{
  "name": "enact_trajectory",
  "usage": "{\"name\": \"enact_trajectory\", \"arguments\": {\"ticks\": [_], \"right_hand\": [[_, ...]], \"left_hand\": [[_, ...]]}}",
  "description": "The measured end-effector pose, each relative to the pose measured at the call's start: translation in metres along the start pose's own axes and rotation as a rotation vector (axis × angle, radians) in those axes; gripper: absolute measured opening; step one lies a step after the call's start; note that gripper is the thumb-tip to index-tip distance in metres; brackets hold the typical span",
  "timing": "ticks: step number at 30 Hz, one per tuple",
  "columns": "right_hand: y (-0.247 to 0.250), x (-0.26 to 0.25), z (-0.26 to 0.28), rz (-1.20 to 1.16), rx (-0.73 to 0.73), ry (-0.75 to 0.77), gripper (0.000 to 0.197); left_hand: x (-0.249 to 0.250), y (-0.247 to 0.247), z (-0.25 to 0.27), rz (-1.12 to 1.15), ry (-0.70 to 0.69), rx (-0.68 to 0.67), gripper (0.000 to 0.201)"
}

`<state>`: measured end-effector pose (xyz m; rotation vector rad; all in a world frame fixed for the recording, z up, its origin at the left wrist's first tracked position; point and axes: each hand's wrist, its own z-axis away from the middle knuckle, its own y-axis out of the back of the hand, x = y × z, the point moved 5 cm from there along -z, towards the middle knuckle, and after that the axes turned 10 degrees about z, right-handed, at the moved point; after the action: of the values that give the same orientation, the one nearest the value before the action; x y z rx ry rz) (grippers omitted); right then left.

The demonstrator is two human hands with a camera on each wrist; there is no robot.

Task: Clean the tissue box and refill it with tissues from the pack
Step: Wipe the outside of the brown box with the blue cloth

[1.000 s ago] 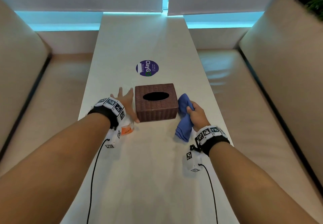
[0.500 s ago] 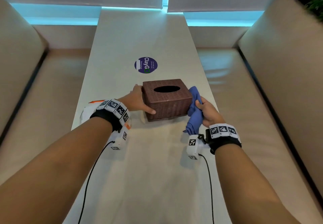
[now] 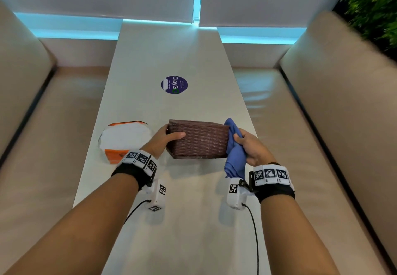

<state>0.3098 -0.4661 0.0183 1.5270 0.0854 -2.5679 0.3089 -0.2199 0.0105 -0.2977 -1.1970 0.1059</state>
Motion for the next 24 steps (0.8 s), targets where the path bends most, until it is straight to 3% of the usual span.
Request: {"name": "enact_trajectory", "arguments": {"ticks": [2, 5, 9, 13, 16, 21, 24], "right_hand": [[-0.006, -0.011, 0.011, 0.127, 0.106, 0.064, 0.033], [-0.025, -0.044, 0.030, 0.437, 0.221, 0.285, 0.041], [-0.063, -0.070, 0.037, 0.696, 0.148, 0.429, 0.046], [-0.090, -0.066, 0.025, 1.074, -0.097, 0.388, 0.048], [-0.095, -0.069, 0.015, 1.143, -0.101, 0.445, 0.042], [-0.116, -0.076, 0.014, 1.183, 0.018, 0.866, 0.033], [-0.109, -0.067, 0.009, 1.200, 0.194, 0.886, 0.036]], "left_hand": [[-0.002, 0.003, 0.001, 0.014, 0.010, 0.004, 0.072], [-0.004, 0.007, 0.003, 0.030, 0.018, 0.005, 0.061], [-0.004, 0.008, 0.004, 0.049, 0.026, -0.021, 0.059], [0.002, 0.006, 0.005, 0.031, 0.029, -0.052, 0.052], [0.004, 0.006, 0.004, 0.017, 0.035, -0.054, 0.055], [0.005, 0.005, -0.003, -0.015, 0.036, -0.045, 0.061], [0.004, 0.005, -0.004, -0.030, 0.037, -0.032, 0.062]]}}
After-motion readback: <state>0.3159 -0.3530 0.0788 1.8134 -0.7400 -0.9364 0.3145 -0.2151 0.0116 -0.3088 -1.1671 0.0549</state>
